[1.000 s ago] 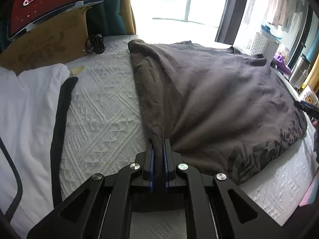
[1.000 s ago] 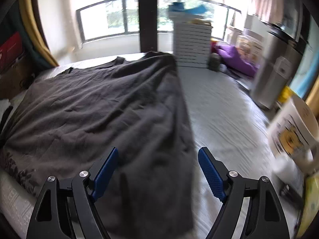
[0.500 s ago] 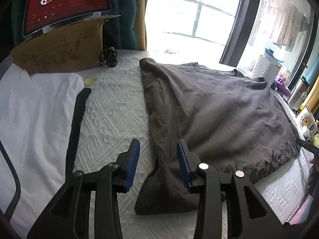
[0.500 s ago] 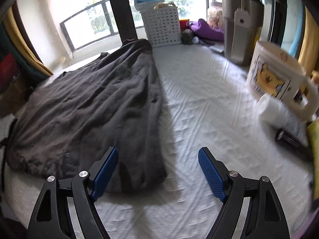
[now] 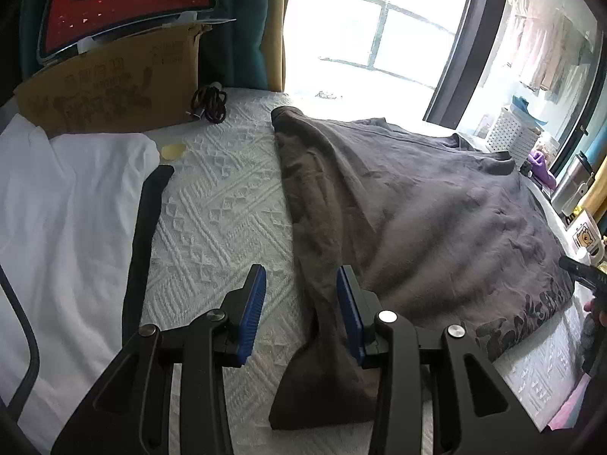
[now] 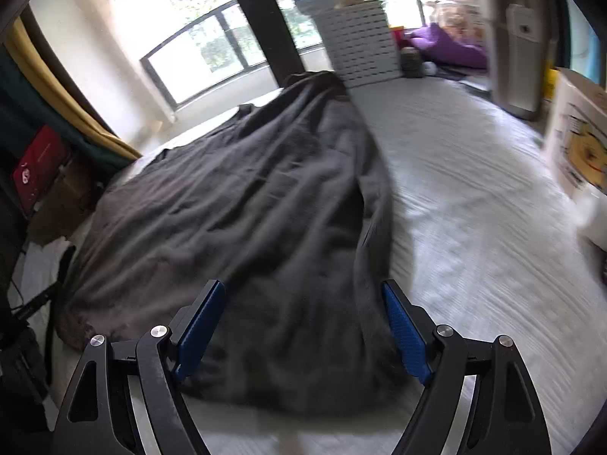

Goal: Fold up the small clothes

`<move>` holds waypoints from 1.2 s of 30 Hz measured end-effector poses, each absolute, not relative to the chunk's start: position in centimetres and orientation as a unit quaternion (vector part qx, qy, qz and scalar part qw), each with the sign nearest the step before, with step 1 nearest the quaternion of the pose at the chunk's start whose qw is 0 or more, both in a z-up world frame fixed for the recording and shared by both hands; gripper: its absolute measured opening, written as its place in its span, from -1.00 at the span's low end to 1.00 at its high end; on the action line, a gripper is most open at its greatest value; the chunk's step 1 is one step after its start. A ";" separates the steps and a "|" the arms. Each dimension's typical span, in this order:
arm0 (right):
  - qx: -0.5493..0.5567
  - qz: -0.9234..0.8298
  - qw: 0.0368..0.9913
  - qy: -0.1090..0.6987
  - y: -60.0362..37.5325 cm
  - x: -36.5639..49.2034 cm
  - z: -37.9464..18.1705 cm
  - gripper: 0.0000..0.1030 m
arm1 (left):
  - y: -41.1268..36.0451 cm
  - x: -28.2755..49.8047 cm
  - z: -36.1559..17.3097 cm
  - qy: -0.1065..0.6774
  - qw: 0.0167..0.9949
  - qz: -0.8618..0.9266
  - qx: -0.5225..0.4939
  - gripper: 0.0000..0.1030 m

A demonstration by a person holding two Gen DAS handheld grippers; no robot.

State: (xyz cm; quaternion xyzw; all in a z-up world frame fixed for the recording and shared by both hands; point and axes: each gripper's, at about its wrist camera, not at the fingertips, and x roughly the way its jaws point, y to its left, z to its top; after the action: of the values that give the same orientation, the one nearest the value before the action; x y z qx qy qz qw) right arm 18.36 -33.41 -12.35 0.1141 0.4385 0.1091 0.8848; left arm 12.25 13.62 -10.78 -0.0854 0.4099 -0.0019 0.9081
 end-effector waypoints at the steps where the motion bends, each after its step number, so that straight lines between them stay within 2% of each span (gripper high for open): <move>1: 0.118 0.116 0.884 0.438 -33.2 18.8 -12.4 0.63 | 13.6 12.3 -10.7 0.409 0.908 -0.002 -0.085 -0.26; 8: 0.164 0.138 0.884 0.416 -33.1 21.9 -12.8 0.63 | 13.6 12.9 -10.3 0.401 0.912 0.000 -0.082 -0.26; 11: 0.146 0.136 0.887 0.417 -32.2 22.7 -12.7 0.62 | 13.5 13.2 -10.4 0.402 0.912 0.001 -0.081 -0.25; 12: 0.129 0.133 0.889 0.418 -31.7 23.0 -12.7 0.62 | 13.4 13.2 -10.3 0.401 0.913 -0.001 -0.081 -0.23; 13: 0.114 0.129 0.891 0.419 -31.2 23.1 -12.7 0.62 | 13.4 13.3 -10.3 0.400 0.913 -0.002 -0.081 -0.12; 15: 0.091 0.125 0.893 0.422 -30.4 23.3 -12.7 0.37 | 13.2 13.3 -10.3 0.398 0.914 -0.005 -0.082 0.03; 16: 0.083 0.113 0.897 0.420 -30.2 23.3 -12.7 0.14 | 13.2 13.4 -10.2 0.398 0.914 -0.007 -0.082 0.03; 17: 0.082 0.109 0.898 0.419 -30.4 23.3 -12.8 -0.26 | 13.0 13.5 -10.2 0.399 0.914 -0.010 -0.081 0.03; 18: 0.088 0.109 0.896 0.421 -30.7 23.3 -13.0 -0.38 | 12.9 13.6 -10.2 0.398 0.914 -0.012 -0.080 0.03; 20: 0.098 0.110 0.895 0.422 -31.1 23.4 -13.1 -0.41 | 12.8 13.7 -10.1 0.397 0.914 -0.017 -0.079 0.03; 22: 0.084 0.110 0.894 0.425 -30.7 23.4 -12.9 -0.56 | 12.6 13.8 -9.9 0.394 0.916 -0.022 -0.076 0.03; 36: 0.081 0.117 0.911 0.388 -27.8 23.2 -7.7 -0.60 | 14.6 13.1 -9.1 0.367 0.926 -0.033 -0.083 0.04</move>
State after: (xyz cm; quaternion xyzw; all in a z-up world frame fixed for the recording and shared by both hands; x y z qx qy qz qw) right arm 23.20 -27.81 -7.74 0.0815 0.3876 0.1172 0.9107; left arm 13.10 14.60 -9.06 -0.0828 0.3668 -0.0334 0.9260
